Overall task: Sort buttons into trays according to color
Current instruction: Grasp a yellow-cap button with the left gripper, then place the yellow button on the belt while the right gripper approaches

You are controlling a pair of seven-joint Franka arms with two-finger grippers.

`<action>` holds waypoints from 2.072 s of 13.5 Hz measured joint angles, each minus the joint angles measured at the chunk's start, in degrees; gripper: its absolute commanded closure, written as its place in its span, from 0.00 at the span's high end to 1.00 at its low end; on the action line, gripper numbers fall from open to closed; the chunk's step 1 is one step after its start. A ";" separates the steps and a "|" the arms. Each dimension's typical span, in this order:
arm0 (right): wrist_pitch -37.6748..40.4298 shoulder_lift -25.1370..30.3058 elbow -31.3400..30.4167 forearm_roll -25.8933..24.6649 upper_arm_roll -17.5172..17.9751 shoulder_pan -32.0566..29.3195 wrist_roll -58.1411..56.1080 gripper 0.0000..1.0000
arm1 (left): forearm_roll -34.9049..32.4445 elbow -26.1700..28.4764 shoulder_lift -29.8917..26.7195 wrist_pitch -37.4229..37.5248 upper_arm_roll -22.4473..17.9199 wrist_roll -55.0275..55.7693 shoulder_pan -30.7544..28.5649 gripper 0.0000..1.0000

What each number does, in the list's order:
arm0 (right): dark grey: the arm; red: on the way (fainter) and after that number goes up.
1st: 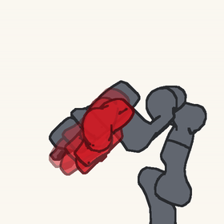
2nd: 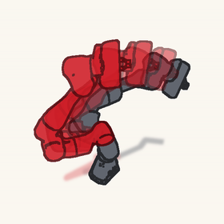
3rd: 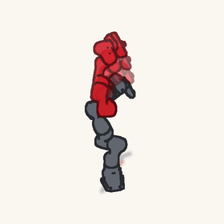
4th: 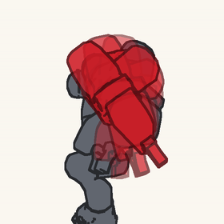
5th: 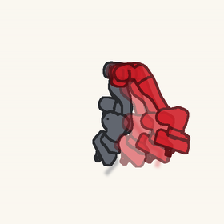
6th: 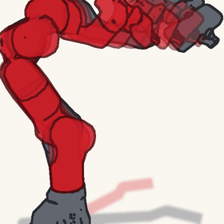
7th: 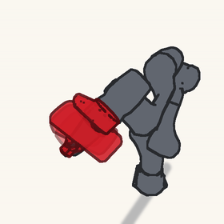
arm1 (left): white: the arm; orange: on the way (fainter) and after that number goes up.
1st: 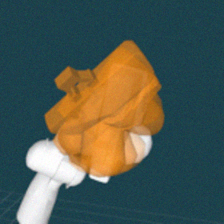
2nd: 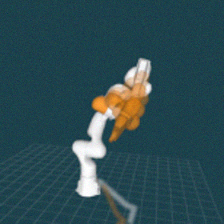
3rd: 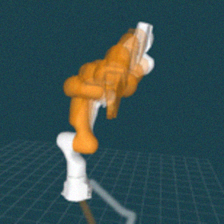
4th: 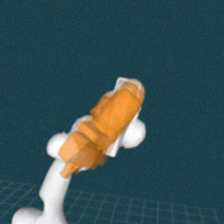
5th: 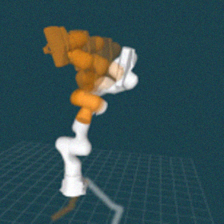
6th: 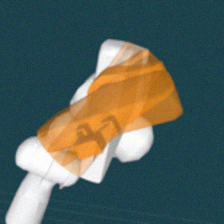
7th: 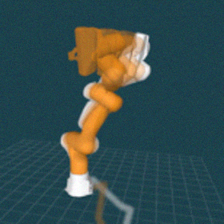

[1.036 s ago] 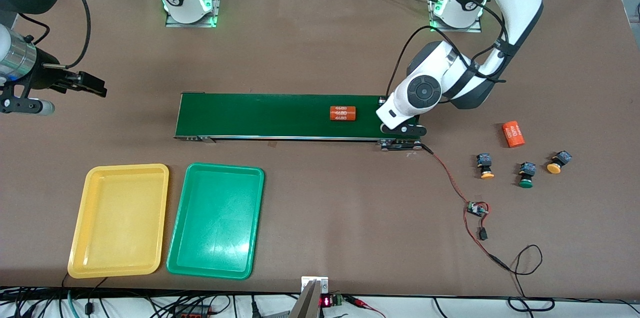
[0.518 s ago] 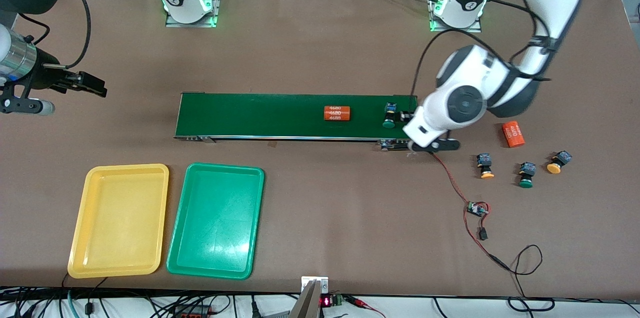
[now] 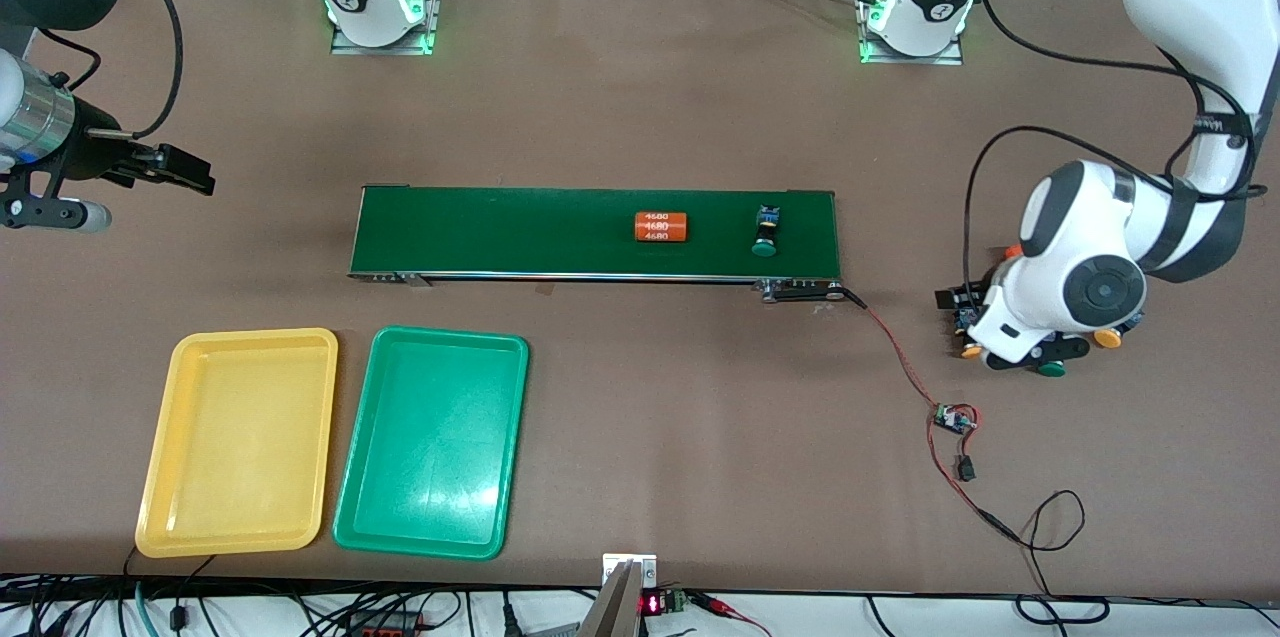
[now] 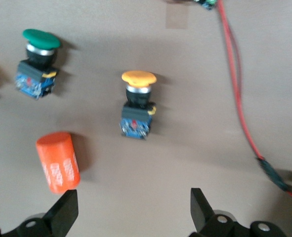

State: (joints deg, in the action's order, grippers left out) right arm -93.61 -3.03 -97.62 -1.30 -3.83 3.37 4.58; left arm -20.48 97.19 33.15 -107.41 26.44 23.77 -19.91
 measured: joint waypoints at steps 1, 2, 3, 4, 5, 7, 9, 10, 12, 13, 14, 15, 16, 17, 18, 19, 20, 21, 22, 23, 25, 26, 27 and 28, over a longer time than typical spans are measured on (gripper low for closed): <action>0.00 -0.03 0.00 0.00 0.00 0.00 0.00 1.00 | -0.03 -0.01 1.70 -2.04 -0.13 -2.43 -1.20 1.00; 0.00 -0.05 0.00 0.00 0.00 0.00 0.00 1.00 | -0.04 -0.03 3.18 -3.57 -0.18 -4.02 -2.06 1.00; 0.00 -0.06 0.00 0.00 0.00 0.00 0.00 1.00 | -0.04 -0.05 4.32 -4.43 -0.18 -4.82 -2.44 1.00; 0.00 -0.06 0.00 0.00 0.00 0.00 0.00 1.00 | -0.05 -0.05 5.15 -5.25 -0.15 -5.10 -2.44 1.00; 0.00 -0.07 0.00 0.00 0.00 0.00 0.00 1.00 | -0.06 -0.03 5.84 -6.48 -0.10 -5.16 -2.30 1.00; 0.00 -0.08 0.00 0.00 0.00 0.00 0.00 1.00 | -1.37 0.04 7.27 -10.12 -0.27 -5.17 -2.19 1.00; 0.00 -0.09 0.00 0.00 0.00 0.00 0.00 1.00 | -4.96 0.04 8.76 -12.51 -0.70 -5.17 -2.28 0.78; 0.00 -0.09 0.00 0.00 0.00 0.00 0.01 1.00 | -6.37 0.04 9.21 -12.99 -0.87 -5.17 -2.40 0.62; 0.00 -0.09 0.00 0.00 0.00 0.00 0.01 1.00 | -6.73 0.11 9.56 -13.04 -1.05 -5.17 -2.52 0.41; 0.00 -0.09 0.00 0.00 0.00 0.00 0.01 1.00 | -6.73 0.25 9.61 -13.04 -1.02 -5.17 -2.47 0.41; 0.00 -0.09 0.00 0.00 0.00 0.00 0.01 1.00 | -6.73 0.44 9.64 -13.04 -0.99 -5.17 -2.43 0.37; 0.00 -0.09 0.00 0.01 0.00 0.00 0.01 1.00 | -6.73 0.57 9.73 -13.03 -0.97 -5.17 -2.38 0.30; 0.00 -0.09 0.00 0.01 0.00 0.00 0.01 1.00 | -6.73 0.54 9.71 -13.03 -0.91 -5.17 -2.40 0.26; 0.00 -0.09 0.00 0.01 0.00 0.00 0.01 1.00 | -6.73 0.54 9.72 -13.02 -0.88 -5.17 -2.40 0.24; 0.00 -0.09 0.00 0.01 0.00 0.00 0.01 1.00 | -6.73 0.53 9.73 -13.02 -0.73 -5.17 -2.42 0.24; 0.01 -0.09 0.00 0.02 0.00 0.00 0.01 1.00 | -6.73 0.45 9.66 -12.84 -0.16 -5.17 -2.50 0.25; 0.01 -0.10 0.00 0.02 0.00 0.00 0.01 1.00 | -6.73 0.16 9.36 -11.92 1.23 -5.17 -2.64 0.25; 0.01 -0.10 0.00 0.02 0.00 0.00 0.01 1.00 | -6.73 -0.22 8.65 -10.07 3.42 -5.18 -2.78 0.25; 0.01 -0.10 0.00 0.02 0.00 0.00 0.01 1.00 | -6.72 -0.45 7.71 -7.79 6.27 -5.17 -2.80 0.25; 0.02 -0.11 0.00 0.02 0.00 0.00 0.01 1.00 | -6.71 -0.48 6.74 -5.47 9.27 -5.00 -2.72 0.26; 0.02 -0.11 0.00 0.02 0.00 0.00 0.01 1.00 | -6.27 -0.46 5.59 -1.72 14.24 -3.34 -2.87 0.28; 0.02 -0.11 0.00 0.03 0.00 0.00 0.01 1.00 | -5.82 -0.44 5.50 -0.26 16.62 -1.76 -3.40 0.27; 0.02 -0.12 0.00 0.03 0.00 0.00 0.01 1.00 | -5.45 -0.31 5.51 0.76 19.08 0.03 -4.09 0.27; 0.03 -0.12 0.00 0.03 0.00 0.01 0.01 1.00 | -5.31 -0.05 5.53 1.87 21.59 2.63 -4.61 0.27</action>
State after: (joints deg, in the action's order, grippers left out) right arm -93.58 -3.14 -97.62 -1.27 -3.83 3.38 4.59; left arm -25.79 97.14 38.68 -105.54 48.03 26.40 -24.52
